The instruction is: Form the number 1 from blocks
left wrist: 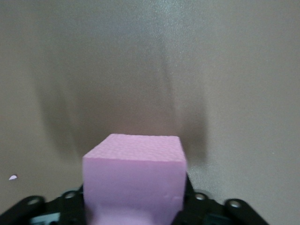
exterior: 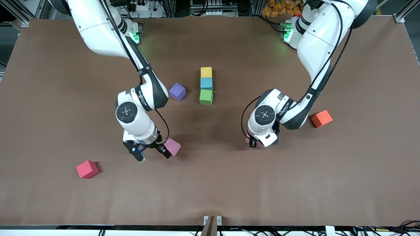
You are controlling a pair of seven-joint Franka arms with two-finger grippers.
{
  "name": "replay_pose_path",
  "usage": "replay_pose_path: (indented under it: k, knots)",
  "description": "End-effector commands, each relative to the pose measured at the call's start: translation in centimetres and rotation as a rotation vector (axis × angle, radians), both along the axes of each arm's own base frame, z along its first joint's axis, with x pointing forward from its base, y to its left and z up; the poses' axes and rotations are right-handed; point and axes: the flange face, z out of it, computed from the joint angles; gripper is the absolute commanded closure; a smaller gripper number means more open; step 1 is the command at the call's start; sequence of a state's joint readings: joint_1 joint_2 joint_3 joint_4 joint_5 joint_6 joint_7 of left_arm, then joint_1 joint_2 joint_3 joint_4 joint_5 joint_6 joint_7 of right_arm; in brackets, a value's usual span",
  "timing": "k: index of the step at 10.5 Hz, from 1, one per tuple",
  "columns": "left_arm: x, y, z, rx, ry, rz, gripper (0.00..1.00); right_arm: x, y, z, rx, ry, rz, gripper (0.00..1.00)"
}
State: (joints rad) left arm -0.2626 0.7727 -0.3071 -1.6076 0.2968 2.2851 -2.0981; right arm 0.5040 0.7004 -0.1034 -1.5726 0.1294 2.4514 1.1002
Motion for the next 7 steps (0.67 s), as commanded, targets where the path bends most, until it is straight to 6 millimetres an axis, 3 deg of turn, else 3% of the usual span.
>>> replay_pose_path:
  k: [1, 3, 5, 7]
  knots:
    - [-0.4, -0.4, 0.3, 0.028, -0.021, -0.033, 1.00, 0.5, 0.6, -1.0, -0.016, 0.000, -0.003, 0.00]
    - [-4.0, -2.2, 2.4, 0.086, -0.029, -0.170, 1.00, 0.3, 1.0, -1.4, -0.024, 0.002, 0.033, 0.00]
    - [-11.4, -6.0, 6.5, 0.074, -0.025, -0.409, 1.00, -0.3, 1.6, -2.6, -0.033, 0.018, 0.045, 0.00]
    - [-17.4, -10.3, 8.6, 0.065, 0.011, -0.644, 1.00, -0.6, 1.9, -3.7, -0.046, 0.029, 0.063, 0.00]
